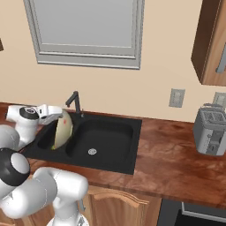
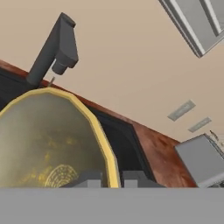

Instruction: Dump the mango and tomato from the bowl so the bowl can be washed. Place the bowl in the sink after clearing the leftovers.

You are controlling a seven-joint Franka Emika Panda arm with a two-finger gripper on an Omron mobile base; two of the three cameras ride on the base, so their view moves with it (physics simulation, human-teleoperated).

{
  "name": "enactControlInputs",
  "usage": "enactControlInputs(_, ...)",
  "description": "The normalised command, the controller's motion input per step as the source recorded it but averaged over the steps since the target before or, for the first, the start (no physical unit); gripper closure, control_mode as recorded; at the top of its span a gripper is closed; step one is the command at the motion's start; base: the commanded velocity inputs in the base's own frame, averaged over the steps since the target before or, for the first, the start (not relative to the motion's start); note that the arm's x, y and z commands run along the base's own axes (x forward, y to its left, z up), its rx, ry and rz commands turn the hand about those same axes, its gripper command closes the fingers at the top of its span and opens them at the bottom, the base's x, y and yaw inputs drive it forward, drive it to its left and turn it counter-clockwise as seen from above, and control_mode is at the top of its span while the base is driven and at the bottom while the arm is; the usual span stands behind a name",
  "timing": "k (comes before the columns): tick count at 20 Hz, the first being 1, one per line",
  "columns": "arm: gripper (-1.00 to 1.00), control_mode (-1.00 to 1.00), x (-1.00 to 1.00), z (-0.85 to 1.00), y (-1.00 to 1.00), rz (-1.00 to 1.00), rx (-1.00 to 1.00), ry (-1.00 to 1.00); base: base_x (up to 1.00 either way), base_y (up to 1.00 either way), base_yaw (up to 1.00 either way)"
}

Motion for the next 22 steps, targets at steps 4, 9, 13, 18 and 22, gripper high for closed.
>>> enactControlInputs(4,1.00,-1.00,0.00,0.08,-0.61,-0.05,0.04,-0.03,0.00,0.00,0.00)
enactControlInputs(9,1.00,-1.00,0.00,0.23,-0.86,-0.04,0.14,-0.01,0.00,0.00,0.00)
enactControlInputs(13,1.00,-1.00,0.00,0.22,-0.99,0.00,0.22,-0.01,0.00,0.00,0.00)
enactControlInputs(18,1.00,-1.00,-0.03,0.08,-1.00,0.00,0.34,-0.01,0.00,0.00,0.00)
enactControlInputs(22,1.00,-1.00,0.00,0.00,-1.00,0.01,0.51,0.05,0.00,0.00,0.00)
